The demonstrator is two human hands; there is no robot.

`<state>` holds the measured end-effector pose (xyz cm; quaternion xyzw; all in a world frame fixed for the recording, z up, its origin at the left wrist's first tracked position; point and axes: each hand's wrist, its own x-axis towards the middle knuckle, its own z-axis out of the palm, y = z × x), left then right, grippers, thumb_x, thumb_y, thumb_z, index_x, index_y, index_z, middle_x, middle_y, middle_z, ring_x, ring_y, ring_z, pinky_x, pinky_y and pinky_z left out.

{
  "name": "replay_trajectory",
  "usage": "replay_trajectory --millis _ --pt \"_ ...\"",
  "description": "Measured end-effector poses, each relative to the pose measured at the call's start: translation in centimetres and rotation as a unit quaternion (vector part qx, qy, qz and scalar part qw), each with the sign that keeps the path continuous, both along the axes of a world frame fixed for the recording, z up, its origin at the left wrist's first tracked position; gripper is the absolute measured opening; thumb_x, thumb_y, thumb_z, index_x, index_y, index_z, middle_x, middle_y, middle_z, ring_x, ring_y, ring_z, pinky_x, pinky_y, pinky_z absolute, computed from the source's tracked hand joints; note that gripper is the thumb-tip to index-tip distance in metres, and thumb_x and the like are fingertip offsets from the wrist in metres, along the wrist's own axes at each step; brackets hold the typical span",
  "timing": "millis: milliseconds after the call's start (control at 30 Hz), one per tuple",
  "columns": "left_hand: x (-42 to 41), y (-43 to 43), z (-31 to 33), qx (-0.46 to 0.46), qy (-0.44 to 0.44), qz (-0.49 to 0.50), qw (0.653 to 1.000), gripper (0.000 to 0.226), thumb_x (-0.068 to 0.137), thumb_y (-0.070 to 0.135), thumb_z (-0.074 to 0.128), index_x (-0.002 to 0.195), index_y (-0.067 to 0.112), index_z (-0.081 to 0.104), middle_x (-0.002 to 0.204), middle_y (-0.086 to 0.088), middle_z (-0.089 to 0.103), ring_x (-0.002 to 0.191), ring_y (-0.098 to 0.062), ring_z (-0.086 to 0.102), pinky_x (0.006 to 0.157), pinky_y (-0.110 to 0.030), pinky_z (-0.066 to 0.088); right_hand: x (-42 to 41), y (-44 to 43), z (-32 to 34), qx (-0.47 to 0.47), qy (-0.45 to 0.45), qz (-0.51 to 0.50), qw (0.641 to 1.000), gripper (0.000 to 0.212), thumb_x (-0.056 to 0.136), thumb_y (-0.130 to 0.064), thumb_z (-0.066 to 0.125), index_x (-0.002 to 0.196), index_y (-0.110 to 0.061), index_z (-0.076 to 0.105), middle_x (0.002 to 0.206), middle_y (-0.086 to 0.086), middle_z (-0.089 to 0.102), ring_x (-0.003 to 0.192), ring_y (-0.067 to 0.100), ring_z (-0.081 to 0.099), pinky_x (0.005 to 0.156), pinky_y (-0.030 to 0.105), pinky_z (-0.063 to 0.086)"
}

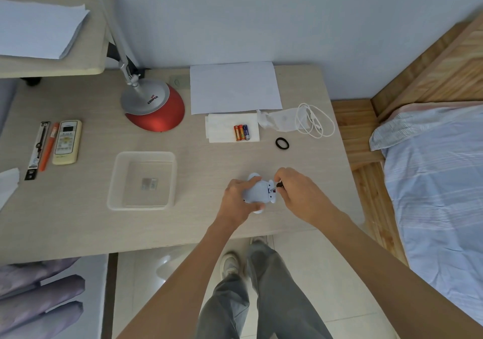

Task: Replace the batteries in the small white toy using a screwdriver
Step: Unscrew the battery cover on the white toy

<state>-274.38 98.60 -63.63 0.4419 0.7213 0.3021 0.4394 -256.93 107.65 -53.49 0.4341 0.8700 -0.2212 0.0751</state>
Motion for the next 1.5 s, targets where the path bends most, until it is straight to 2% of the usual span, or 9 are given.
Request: replay_trajectory --millis 167,400,500,700,933,1067,1200,1300,1500 --pt "0.2 0.1 0.1 0.002 0.003 -0.001 1.0 0.08 0.072 0.025 0.094 0.144 0.04 0.062 0.122 -0.002 0.052 0.112 -0.021 0.053 0.096 -0.03 0.048 0.1 0.3 -0.2 0.011 -0.021 0.0 1.0 0.002 0.105 -0.013 0.056 0.105 -0.013 0.058 0.098 0.004 0.061 0.078 0.027 0.062 0.07 0.046 0.056" --pt "0.5 0.4 0.6 -0.006 -0.008 0.009 1.0 0.078 0.07 0.021 0.094 0.14 0.038 0.064 0.121 -0.003 0.049 0.112 -0.022 0.053 0.094 -0.029 0.049 0.0 -0.8 -0.6 0.061 -0.073 -0.059 0.994 0.029 0.111 -0.034 0.05 0.1 -0.009 0.06 0.085 0.008 0.069 0.074 0.03 0.067 0.066 0.043 0.056" --pt "0.3 0.4 0.6 -0.008 -0.014 0.01 1.0 0.078 0.069 0.022 0.096 0.138 0.039 0.064 0.12 -0.003 0.049 0.113 -0.023 0.053 0.093 -0.029 0.049 0.0 -0.7 -0.3 0.066 -0.067 -0.063 0.994 0.028 0.11 -0.038 0.051 0.102 -0.012 0.061 0.084 0.004 0.068 0.074 0.028 0.067 0.064 0.039 0.052" --pt "0.0 0.8 0.8 -0.023 -0.016 0.014 1.0 0.078 0.066 0.025 0.097 0.136 0.038 0.065 0.121 -0.003 0.051 0.112 -0.024 0.055 0.09 -0.029 0.049 0.4 0.0 0.6 0.007 -0.032 -0.019 0.999 0.007 0.107 -0.021 0.049 0.111 -0.017 0.052 0.098 0.0 0.064 0.08 0.029 0.065 0.072 0.047 0.056" --pt "-0.1 1.0 1.3 -0.027 -0.03 0.013 0.999 0.075 0.065 0.022 0.098 0.131 0.039 0.067 0.122 -0.003 0.051 0.113 -0.024 0.054 0.086 -0.024 0.046 0.2 0.5 0.2 0.015 -0.034 -0.047 0.998 0.014 0.109 -0.025 0.051 0.107 -0.015 0.059 0.089 0.001 0.066 0.077 0.027 0.066 0.069 0.043 0.054" --pt "-0.2 0.9 1.4 -0.03 -0.028 0.007 0.999 0.074 0.066 0.022 0.098 0.13 0.04 0.068 0.122 -0.003 0.051 0.114 -0.025 0.053 0.089 -0.027 0.047 0.2 0.5 0.1 0.04 -0.039 -0.065 0.996 0.02 0.109 -0.034 0.054 0.103 -0.016 0.059 0.086 0.002 0.067 0.075 0.028 0.066 0.065 0.037 0.05" --pt "-0.2 0.9 1.3 -0.032 -0.023 0.005 0.999 0.075 0.066 0.023 0.098 0.133 0.04 0.067 0.121 -0.004 0.051 0.114 -0.026 0.053 0.091 -0.03 0.05 0.1 0.1 0.0 0.064 -0.042 -0.054 0.996 0.02 0.11 -0.034 0.05 0.101 -0.016 0.055 0.083 0.001 0.064 0.07 0.027 0.064 0.062 0.04 0.053" --pt "-0.4 0.9 1.2 -0.035 -0.022 0.003 0.999 0.076 0.066 0.026 0.097 0.133 0.041 0.066 0.121 -0.004 0.052 0.115 -0.027 0.054 0.093 -0.032 0.051 0.4 0.1 0.0 0.061 -0.009 -0.037 0.997 0.014 0.108 -0.033 0.054 0.104 -0.02 0.055 0.091 -0.002 0.059 0.067 0.025 0.063 0.061 0.042 0.056" --pt "-0.4 1.0 1.2 -0.033 -0.019 0.003 0.999 0.075 0.066 0.025 0.098 0.133 0.041 0.066 0.124 -0.004 0.053 0.117 -0.026 0.054 0.097 -0.037 0.054 1.2 0.2 -0.4 0.037 -0.014 -0.032 0.999 0.006 0.105 -0.022 0.06 0.111 -0.02 0.062 0.103 -0.004 0.063 0.081 0.025 0.067 0.073 0.044 0.058"
